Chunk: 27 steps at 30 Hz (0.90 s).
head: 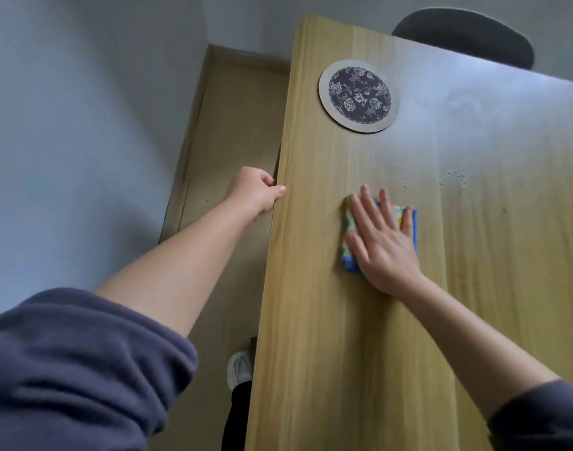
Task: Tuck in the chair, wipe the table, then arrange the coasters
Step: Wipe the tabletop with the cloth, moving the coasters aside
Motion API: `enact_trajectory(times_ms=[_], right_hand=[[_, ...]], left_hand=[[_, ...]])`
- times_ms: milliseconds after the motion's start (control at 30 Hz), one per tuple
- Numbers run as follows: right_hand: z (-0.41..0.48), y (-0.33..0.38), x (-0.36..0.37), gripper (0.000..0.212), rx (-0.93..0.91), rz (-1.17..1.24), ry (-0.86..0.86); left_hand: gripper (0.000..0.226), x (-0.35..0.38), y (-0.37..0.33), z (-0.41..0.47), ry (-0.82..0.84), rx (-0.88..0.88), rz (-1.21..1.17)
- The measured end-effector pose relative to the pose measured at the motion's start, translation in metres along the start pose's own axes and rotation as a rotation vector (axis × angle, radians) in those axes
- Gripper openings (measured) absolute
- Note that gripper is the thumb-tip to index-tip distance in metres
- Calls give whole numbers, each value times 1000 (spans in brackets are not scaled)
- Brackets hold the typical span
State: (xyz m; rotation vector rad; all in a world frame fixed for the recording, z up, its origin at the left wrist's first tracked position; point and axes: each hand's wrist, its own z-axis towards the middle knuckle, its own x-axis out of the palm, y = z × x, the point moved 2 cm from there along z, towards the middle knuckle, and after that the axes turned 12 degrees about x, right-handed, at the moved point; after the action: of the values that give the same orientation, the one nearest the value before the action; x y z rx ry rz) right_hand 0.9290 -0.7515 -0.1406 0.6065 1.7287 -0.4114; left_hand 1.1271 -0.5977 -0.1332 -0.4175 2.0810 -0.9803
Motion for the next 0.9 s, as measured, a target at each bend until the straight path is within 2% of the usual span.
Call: enact_trajectory(times_ms=[167, 267, 333, 433, 500, 600, 767, 900], right_hand=[[82, -17, -20, 60, 385, 138, -58], [90, -7, -22, 61, 459, 161, -54], [79, 9, -19, 61, 347, 122, -48], [60, 49, -12, 62, 55, 44, -53], [64, 71, -12, 62, -77, 33, -43], [93, 86, -19, 59, -164, 27, -51], [121, 104, -26, 58, -205, 37, -56], [91, 67, -22, 60, -299, -2, -41]], left_hand=[[14, 1, 7, 7, -2, 18, -19], [15, 2, 10, 9, -4, 10, -54], [17, 3, 12, 9, -8, 0, -97], [17, 4, 13, 10, -10, -18, -149], [16, 4, 12, 11, -12, -24, -166], [16, 6, 11, 11, -27, -15, -147], [15, 6, 10, 7, -66, -18, -153], [13, 1, -1, -3, -57, -31, -46]])
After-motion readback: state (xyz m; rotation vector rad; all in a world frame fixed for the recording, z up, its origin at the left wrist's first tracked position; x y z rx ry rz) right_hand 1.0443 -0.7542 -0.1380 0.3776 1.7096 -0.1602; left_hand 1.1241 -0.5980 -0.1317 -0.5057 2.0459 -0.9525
